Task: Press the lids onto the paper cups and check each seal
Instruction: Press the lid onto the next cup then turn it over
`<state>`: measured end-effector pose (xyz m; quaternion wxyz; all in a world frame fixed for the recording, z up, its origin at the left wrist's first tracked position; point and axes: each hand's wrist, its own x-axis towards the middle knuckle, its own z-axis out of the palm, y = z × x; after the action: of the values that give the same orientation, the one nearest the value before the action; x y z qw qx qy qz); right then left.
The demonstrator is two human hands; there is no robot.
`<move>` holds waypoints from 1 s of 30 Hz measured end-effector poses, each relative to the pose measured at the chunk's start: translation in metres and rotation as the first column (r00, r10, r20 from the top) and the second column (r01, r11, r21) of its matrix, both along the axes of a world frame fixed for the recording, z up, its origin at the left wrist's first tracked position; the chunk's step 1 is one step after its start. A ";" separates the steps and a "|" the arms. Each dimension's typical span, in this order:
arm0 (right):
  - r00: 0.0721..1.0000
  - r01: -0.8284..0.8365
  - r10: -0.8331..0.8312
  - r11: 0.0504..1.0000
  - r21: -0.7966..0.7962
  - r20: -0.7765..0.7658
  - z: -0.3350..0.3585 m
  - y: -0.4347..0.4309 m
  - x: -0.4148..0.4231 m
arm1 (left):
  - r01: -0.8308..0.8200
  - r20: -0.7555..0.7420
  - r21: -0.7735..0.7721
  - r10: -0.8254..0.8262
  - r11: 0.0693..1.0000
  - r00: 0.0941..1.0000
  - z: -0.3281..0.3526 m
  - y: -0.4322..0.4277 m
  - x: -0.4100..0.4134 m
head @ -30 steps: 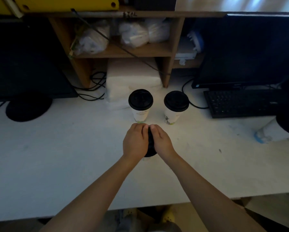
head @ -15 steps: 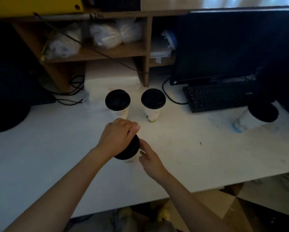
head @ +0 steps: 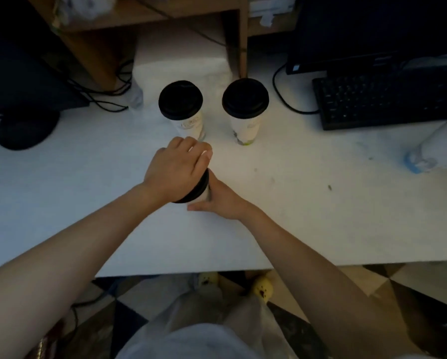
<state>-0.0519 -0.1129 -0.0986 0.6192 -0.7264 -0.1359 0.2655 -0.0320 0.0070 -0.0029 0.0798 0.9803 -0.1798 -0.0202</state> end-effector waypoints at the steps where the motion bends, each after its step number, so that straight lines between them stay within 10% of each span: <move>1: 0.999 0.029 -0.029 1.000 0.011 0.022 -0.002 0.002 -0.002 | 0.001 -0.013 0.024 -0.001 1.000 1.000 0.003 0.000 0.000; 7: 0.908 0.390 -0.410 0.902 0.187 0.082 -0.010 0.032 -0.022 | -0.430 -0.231 0.087 0.438 0.899 0.869 -0.001 -0.012 0.005; 9: 0.864 0.461 -0.481 0.875 0.147 0.150 -0.013 0.048 -0.035 | -0.403 -0.083 0.095 0.411 0.910 0.908 -0.006 -0.014 -0.001; 17: 0.990 0.012 -0.016 0.999 0.030 0.140 -0.010 0.002 0.009 | 0.104 -0.066 0.008 -0.103 0.995 0.993 0.009 0.008 -0.004; 23: 0.884 0.398 -0.372 0.917 -0.039 0.282 -0.028 0.033 -0.021 | -0.362 -0.030 0.002 0.362 0.932 0.932 -0.002 -0.003 -0.006; 30: 0.985 0.060 -0.067 0.997 0.046 0.159 -0.024 0.011 0.006 | -0.297 0.108 0.045 0.291 0.954 0.951 -0.010 -0.003 -0.006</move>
<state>-0.0456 -0.1018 -0.1223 0.6292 -0.7365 -0.1676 0.1834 -0.0377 0.0040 -0.0131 0.0429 0.9978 -0.0347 0.0356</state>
